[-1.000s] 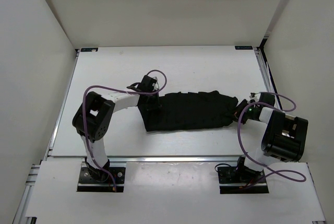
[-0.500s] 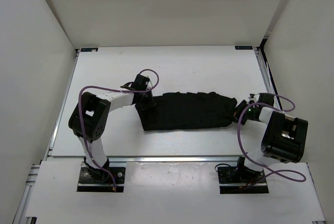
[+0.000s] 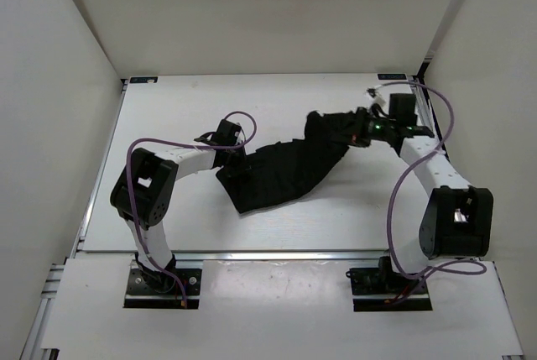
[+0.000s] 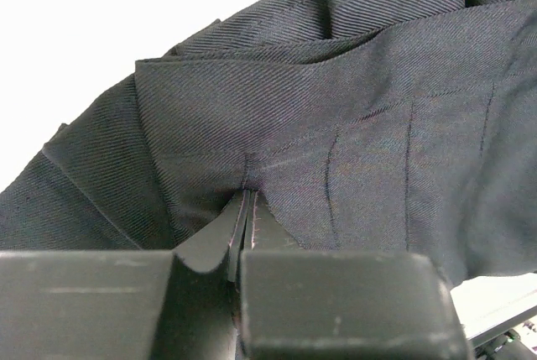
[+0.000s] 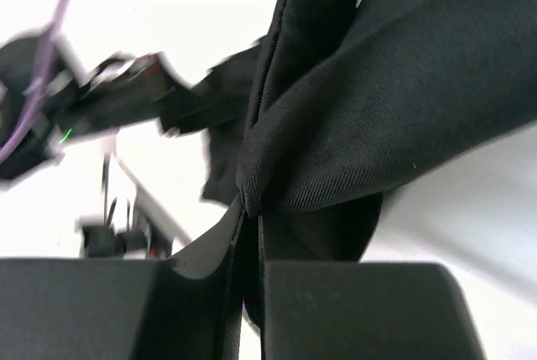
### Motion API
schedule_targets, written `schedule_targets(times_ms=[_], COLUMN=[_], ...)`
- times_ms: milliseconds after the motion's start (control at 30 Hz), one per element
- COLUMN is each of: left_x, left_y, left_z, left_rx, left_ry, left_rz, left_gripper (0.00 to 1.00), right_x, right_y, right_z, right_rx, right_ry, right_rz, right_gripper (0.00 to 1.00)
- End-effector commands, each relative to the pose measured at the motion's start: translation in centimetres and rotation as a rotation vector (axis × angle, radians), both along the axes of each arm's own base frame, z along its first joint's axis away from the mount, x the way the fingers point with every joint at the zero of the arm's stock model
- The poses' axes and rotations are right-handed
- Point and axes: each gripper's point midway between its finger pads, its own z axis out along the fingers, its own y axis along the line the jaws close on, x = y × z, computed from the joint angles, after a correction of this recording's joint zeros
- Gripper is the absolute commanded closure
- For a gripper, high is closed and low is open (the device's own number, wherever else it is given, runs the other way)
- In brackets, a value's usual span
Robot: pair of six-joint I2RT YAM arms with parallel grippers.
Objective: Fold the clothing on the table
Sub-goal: Fold the skirt
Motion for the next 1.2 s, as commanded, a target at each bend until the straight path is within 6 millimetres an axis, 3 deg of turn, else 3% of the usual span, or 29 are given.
schedule_targets(times_ms=[0, 167, 267, 433, 667, 1000, 1167], left_x=[-2.5, -2.5, -2.5, -2.6, -2.2, -2.2, 0.2], left_y=[2.8, 2.6, 2.7, 2.9, 3.0, 3.9, 6.2], left_z=[-2.6, -2.7, -2.8, -3.2, -3.2, -3.3, -0.4], left_rx=[0.127, 0.119, 0.121, 0.112, 0.109, 0.114, 0.067], left_ry=[0.091, 0.090, 0.092, 0.107, 0.104, 0.112, 0.056], left_rz=[0.000, -0.010, -0.013, 0.001, 0.012, 0.041, 0.139], left_gripper=[1.00, 1.00, 1.00, 1.00, 1.00, 1.00, 0.99], right_x=[-1.7, -5.2, -7.1, -7.7, -7.4, -8.3, -9.2], right_y=[5.4, 11.2, 13.7, 17.1, 21.4, 24.4, 24.5], right_z=[3.0, 1.6, 1.1, 2.6, 2.3, -0.7, -0.7], right_rx=[0.063, 0.110, 0.129, 0.146, 0.166, 0.246, 0.381], right_ry=[-0.057, 0.021, 0.043, 0.008, 0.027, 0.174, 0.237], right_rz=[0.223, 0.478, 0.589, 0.739, 0.850, 0.953, 1.018], right_gripper=[1.00, 1.00, 0.99, 1.00, 1.00, 1.00, 0.89])
